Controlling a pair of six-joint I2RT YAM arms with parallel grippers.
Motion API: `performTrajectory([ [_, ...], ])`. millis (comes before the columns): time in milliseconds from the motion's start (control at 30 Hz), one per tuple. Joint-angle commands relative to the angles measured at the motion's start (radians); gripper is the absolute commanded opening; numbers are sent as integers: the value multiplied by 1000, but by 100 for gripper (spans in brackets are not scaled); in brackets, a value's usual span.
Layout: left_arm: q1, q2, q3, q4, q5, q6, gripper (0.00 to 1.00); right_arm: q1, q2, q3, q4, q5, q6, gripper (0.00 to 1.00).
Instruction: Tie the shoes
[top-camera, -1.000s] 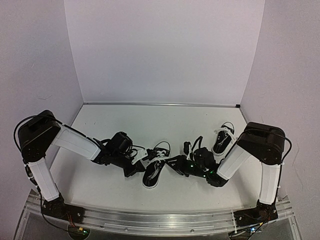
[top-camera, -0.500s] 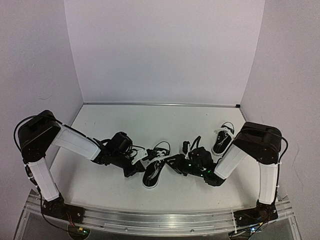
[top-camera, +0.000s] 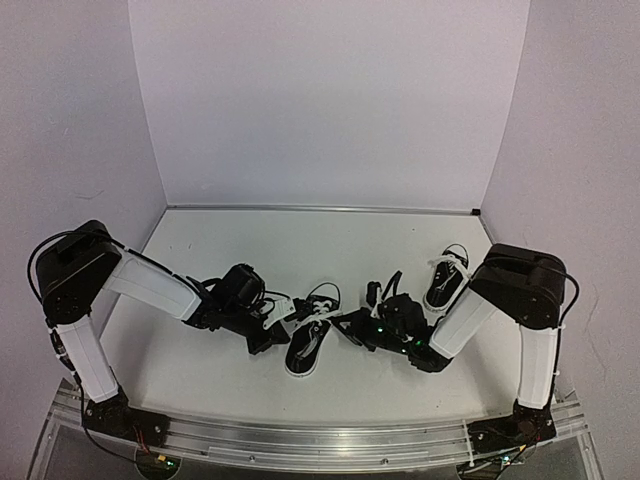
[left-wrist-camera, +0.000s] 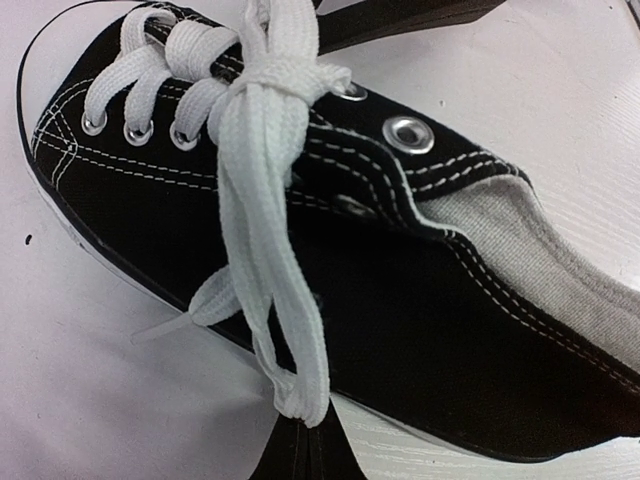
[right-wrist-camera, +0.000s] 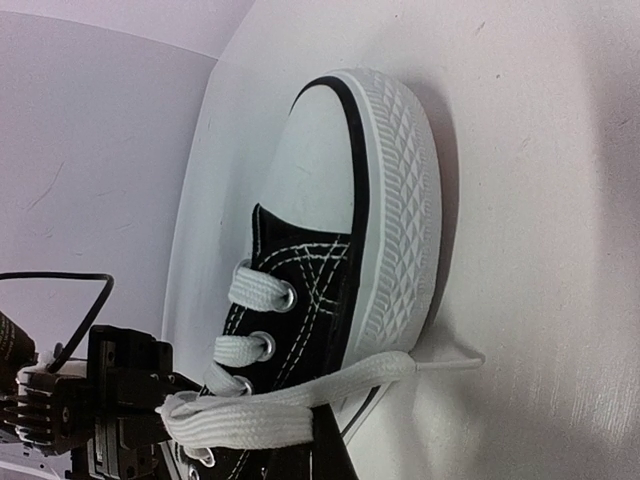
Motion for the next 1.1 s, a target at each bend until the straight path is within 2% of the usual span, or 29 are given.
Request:
performTrajectory([
  [0,-2,-34,15,-6,-65,-6,0,7,-85,-19,-75,57,-37,0],
  [167,14,-56,12,12,-189,-19,0,7,-152,-11,-210,81,-86,0],
  [433,49,-82,25,47,-291,-48,0,7,-228,5,-384,127,-138,0],
  [1067,75,-73,82,23,-337,-22,0,7,-293,-10,-510,202,-143,0],
])
